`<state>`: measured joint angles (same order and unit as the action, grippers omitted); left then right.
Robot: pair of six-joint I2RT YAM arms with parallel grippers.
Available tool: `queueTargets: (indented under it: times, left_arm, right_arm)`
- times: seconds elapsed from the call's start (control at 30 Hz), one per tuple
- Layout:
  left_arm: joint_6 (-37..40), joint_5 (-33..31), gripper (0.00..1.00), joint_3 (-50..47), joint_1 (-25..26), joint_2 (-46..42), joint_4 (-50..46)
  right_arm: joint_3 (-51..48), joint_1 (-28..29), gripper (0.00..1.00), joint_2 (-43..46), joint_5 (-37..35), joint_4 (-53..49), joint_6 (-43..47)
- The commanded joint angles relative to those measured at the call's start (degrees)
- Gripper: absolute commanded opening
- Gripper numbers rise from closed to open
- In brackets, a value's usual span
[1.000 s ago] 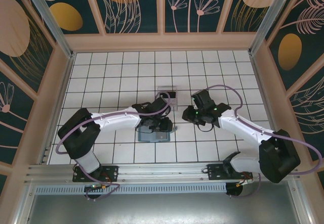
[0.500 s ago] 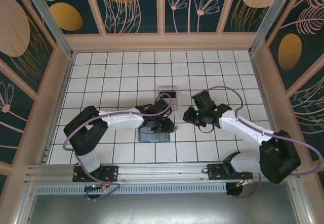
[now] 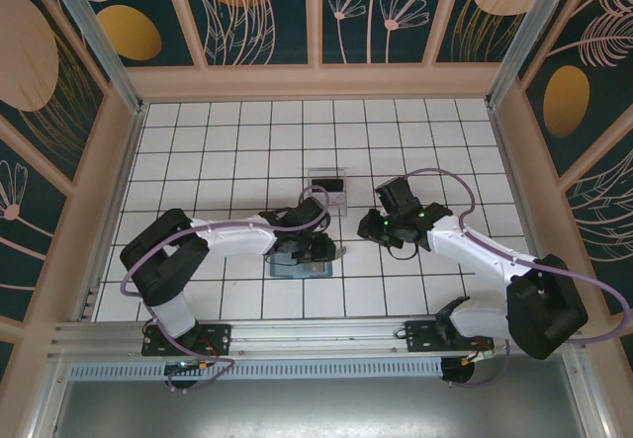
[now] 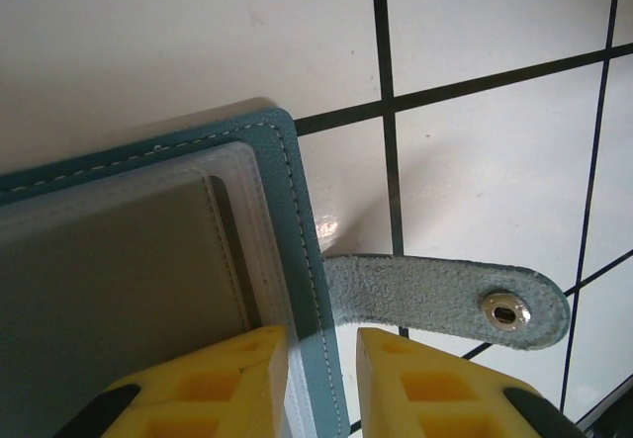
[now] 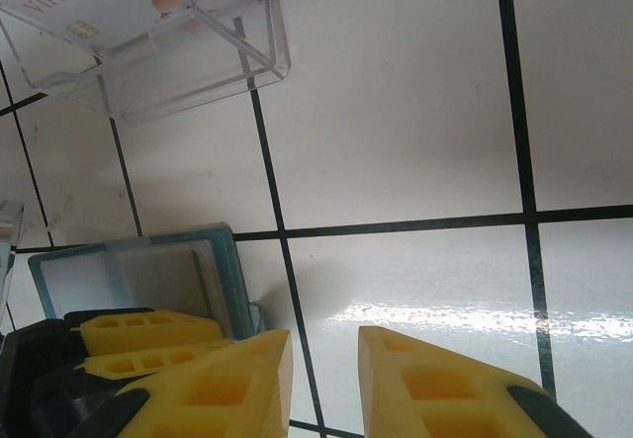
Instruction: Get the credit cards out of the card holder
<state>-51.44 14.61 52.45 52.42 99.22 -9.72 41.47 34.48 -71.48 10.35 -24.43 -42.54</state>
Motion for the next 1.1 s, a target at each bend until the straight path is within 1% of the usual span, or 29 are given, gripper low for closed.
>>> queueTargets:
  times: [0.0, 0.23, 0.47, 0.7, 0.9, 1.07]
  left_arm:
    - [-0.77, 0.04, 0.27, -1.21, -0.63, -2.68, -0.05]
    - [-0.76, 1.10, 0.27, -1.38, -0.71, -3.09, 1.01]
    - [-1.20, 2.31, 0.27, -1.85, -0.74, -1.65, 2.28]
    - [-0.78, -0.01, 0.27, -1.91, -0.95, -1.66, -0.31]
    - [0.55, -4.07, 0.27, -0.17, -0.92, -2.30, -5.40]
    - [1.25, -5.53, 0.28, 0.58, -0.92, -1.75, -7.68]
  right_arm:
    - [0.18, -0.34, 0.25, 0.64, -0.68, -1.77, -0.57]
    - [0.29, -0.22, 0.25, 0.35, -0.68, -1.77, -0.52]
    - [0.35, -0.22, 0.25, 0.20, -0.59, -1.85, -0.39]
    - [0.25, -0.20, 0.25, 0.38, -0.73, -2.02, -0.35]
    - [0.25, -0.21, 0.25, 0.29, -0.68, -1.85, -0.38]
    - [0.45, -0.26, 0.25, 0.09, -0.68, -1.94, -0.24]
